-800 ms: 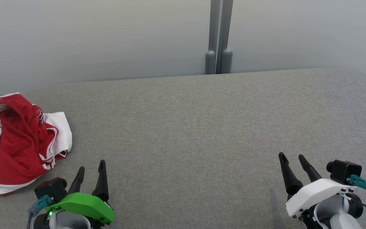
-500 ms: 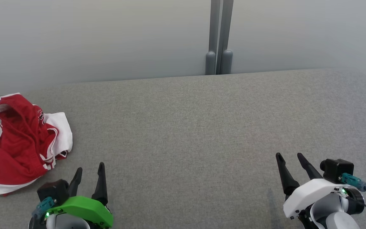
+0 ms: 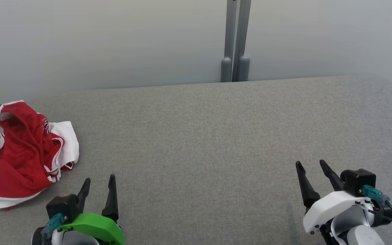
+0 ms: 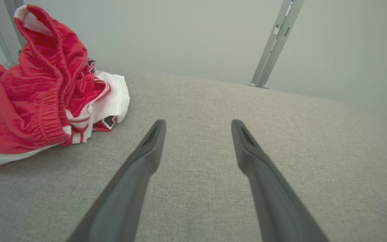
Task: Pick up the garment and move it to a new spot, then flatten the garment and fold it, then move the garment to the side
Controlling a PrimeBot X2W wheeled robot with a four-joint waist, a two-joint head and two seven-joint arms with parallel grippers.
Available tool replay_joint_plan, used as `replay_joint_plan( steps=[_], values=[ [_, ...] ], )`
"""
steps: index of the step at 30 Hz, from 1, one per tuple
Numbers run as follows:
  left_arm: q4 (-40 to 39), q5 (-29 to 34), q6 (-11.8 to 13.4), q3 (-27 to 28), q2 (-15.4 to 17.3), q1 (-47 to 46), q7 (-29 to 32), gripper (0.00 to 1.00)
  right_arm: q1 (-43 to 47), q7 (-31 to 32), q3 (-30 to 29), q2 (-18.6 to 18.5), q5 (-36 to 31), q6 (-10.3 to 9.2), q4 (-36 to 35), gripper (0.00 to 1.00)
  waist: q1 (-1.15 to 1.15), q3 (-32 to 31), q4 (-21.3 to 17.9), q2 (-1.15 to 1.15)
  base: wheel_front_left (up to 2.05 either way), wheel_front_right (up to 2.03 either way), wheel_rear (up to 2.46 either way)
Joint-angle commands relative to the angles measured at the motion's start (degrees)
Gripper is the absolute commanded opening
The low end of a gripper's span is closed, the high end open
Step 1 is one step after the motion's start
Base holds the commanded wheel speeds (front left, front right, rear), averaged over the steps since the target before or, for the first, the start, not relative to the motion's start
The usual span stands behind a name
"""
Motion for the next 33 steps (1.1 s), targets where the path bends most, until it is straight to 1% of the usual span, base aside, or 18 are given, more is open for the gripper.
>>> replay_joint_plan(
  steps=[1,4,8,15,20,33],
  values=[
    [-0.61,0.51,-0.15,0.2,-0.16,0.61,-0.55,1.0,-0.63,-0.64,0.0,-0.32,-0.99,0.01,-0.26,1.0,0.0,-0.05,0.02,0.0,0.0,0.0,0.0],
    [-0.94,1.19,-0.22,0.11,-0.2,0.81,-1.0,1.0,-0.74,-1.17,0.01,-0.33,-1.38,0.01,-0.05,1.0,0.0,-0.13,0.05,0.0,0.0,0.0,0.0],
    [-1.29,3.0,0.18,-0.47,0.25,0.99,-1.6,1.0,-0.89,-1.55,0.36,-0.37,-3.92,0.02,0.12,1.0,0.0,-0.26,0.1,0.0,0.0,0.0,0.0],
    [-1.34,5.26,0.63,-1.36,0.54,1.61,-2.21,1.0,-1.04,-2.38,1.16,-0.39,-6.06,0.02,0.29,1.0,0.0,-0.53,0.16,0.0,0.0,0.0,0.0],
    [-1.75,5.74,0.82,-1.27,0.04,1.92,-2.68,1.0,-1.09,-2.87,1.59,-0.41,-7.76,0.02,0.5,1.0,0.0,-0.73,0.23,0.0,0.0,0.0,0.0],
    [-1.85,8.29,1.36,-1.9,0.42,2.45,-3.99,1.0,-1.26,-3.59,2.27,-0.45,-13.06,0.01,0.73,1.0,0.0,-1.24,0.41,0.0,0.0,0.0,0.0]
  ],
)
